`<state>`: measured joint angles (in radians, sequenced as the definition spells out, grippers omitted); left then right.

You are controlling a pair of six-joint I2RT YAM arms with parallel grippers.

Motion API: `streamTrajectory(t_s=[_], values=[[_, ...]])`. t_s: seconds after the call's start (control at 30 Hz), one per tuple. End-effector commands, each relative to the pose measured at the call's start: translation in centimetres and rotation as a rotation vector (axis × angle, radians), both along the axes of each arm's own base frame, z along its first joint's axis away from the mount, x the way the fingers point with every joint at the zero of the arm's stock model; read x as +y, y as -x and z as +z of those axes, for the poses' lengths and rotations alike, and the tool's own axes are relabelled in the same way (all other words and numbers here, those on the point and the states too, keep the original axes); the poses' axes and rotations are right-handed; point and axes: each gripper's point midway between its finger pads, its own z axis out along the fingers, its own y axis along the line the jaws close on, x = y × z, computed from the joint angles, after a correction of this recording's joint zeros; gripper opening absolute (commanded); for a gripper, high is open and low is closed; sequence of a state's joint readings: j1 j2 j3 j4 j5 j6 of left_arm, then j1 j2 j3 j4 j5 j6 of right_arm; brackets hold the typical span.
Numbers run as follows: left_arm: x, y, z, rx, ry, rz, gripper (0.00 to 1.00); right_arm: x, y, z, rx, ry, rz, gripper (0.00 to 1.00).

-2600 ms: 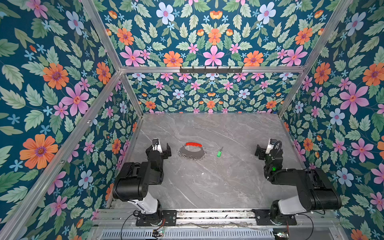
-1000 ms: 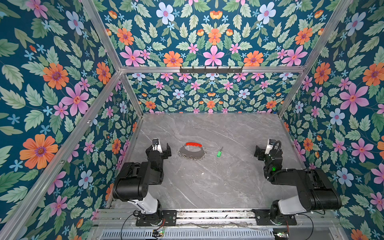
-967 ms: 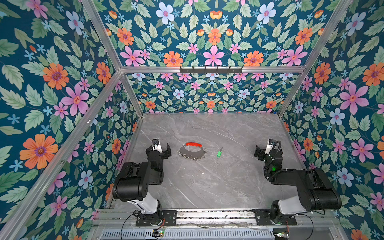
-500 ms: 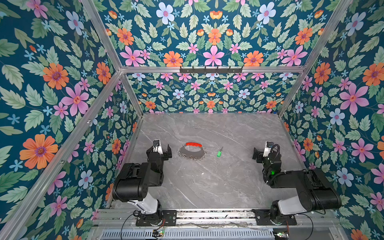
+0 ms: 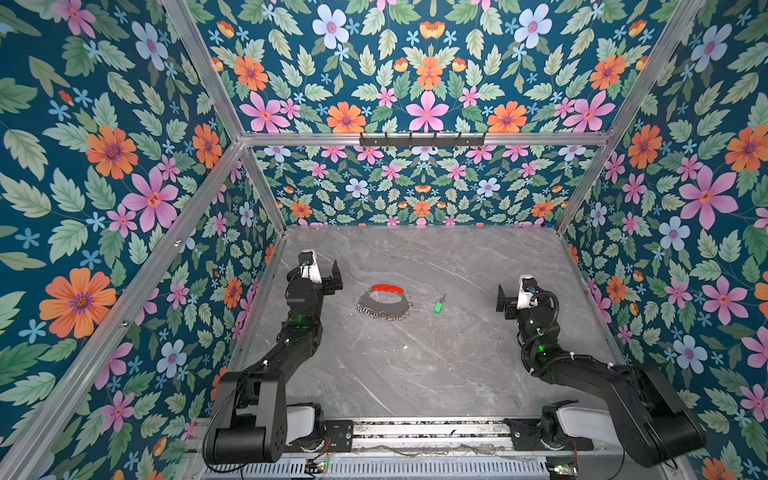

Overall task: Put the keys on the keyring
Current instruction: 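Reach left gripper to red-handled keyring plate while right gripper nears green-tagged key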

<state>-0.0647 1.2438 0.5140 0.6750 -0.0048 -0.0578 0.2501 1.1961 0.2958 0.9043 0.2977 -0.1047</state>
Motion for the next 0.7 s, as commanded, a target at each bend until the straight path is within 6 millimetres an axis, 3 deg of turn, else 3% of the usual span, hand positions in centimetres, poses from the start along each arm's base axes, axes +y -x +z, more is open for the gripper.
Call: streamTrajectory(t_s=[0.0,0.07,0.13,0.23,0.27,0.37,0.5,0.67], values=[[-0.8,1.5,-3.0,0.205,0.108,-0.008,1.00,-0.9,1.1,-2.4,0.227,-0.008,-0.060,0.99],[-0.6,2.0,-2.4,0.269,0.185,0.025,1.00,-1.0,1.4,-0.7,0.217,-0.076,-0.077,0.99],[-1.0,2.5,-2.5,0.368,0.211,0.024,1.00,-2.6,2.0,0.3,0.190,-0.245,-0.199,0.99],[-2.4,2.3,-2.1,0.401,0.198,-0.062,1.00,-6.4,4.4,-1.5,0.143,-0.570,-0.483,0.99],[-2.7,2.2,-2.1,0.407,0.203,-0.077,1.00,-6.5,4.5,-1.8,0.148,-0.624,-0.467,0.99],[-3.9,1.3,-1.7,0.436,0.227,-0.140,1.00,-4.6,3.5,-2.8,0.212,-0.664,-0.305,0.99],[-6.8,0.3,1.8,0.387,0.241,-0.317,1.00,-0.4,2.4,-5.7,0.417,-0.620,-0.172,0.99],[-6.7,-1.1,4.3,0.321,0.287,-0.301,1.00,4.3,2.2,-7.7,0.496,-0.482,-0.033,0.99]])
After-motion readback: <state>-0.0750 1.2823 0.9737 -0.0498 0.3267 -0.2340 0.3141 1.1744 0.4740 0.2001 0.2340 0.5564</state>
